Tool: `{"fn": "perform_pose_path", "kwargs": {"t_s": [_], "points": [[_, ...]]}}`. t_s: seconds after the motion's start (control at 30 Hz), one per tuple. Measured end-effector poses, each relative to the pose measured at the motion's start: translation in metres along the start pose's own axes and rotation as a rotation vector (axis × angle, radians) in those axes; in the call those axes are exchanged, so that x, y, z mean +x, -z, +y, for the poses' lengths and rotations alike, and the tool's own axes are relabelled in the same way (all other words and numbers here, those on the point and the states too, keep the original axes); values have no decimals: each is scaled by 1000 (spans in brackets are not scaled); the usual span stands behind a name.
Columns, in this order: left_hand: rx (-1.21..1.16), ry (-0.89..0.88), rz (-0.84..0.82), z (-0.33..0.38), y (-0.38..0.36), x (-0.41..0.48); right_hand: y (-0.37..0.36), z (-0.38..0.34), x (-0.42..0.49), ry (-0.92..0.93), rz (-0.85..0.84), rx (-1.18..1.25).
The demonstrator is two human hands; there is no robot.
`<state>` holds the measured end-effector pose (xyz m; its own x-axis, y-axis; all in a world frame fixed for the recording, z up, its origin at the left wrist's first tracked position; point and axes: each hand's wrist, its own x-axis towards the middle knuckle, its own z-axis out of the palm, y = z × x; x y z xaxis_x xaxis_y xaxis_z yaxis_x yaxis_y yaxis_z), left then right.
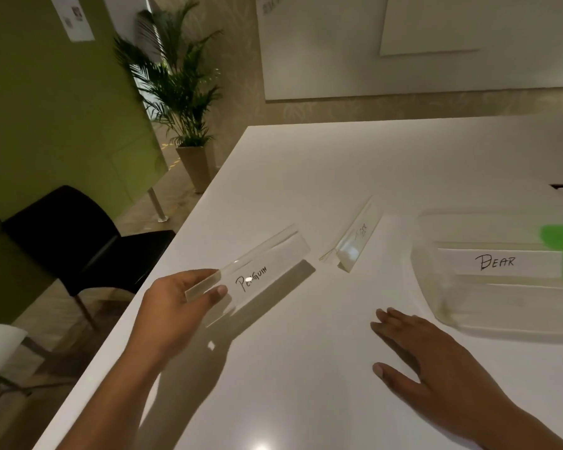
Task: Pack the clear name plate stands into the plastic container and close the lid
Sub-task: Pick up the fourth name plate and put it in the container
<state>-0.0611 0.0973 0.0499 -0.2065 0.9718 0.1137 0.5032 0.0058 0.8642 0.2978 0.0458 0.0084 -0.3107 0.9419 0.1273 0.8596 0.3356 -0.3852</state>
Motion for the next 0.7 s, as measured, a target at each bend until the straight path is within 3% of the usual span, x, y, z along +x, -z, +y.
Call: {"fn": "perform_pose_path", "kwargs": {"t_s": [0.1,0.23,0.43,0.7], "points": [[-26,16,-180,-1,11,-12,1,3,2,-3,-13,80],[-110,-8,-376,13,12,-22,7,2,5,-86,3,597],[-221,-99,-531,39,2,-30,20,-13,9,-24,-57,1172],[-310,-226,-642,61,-8,-32,48,-18,-9,-119,188,1272]]}}
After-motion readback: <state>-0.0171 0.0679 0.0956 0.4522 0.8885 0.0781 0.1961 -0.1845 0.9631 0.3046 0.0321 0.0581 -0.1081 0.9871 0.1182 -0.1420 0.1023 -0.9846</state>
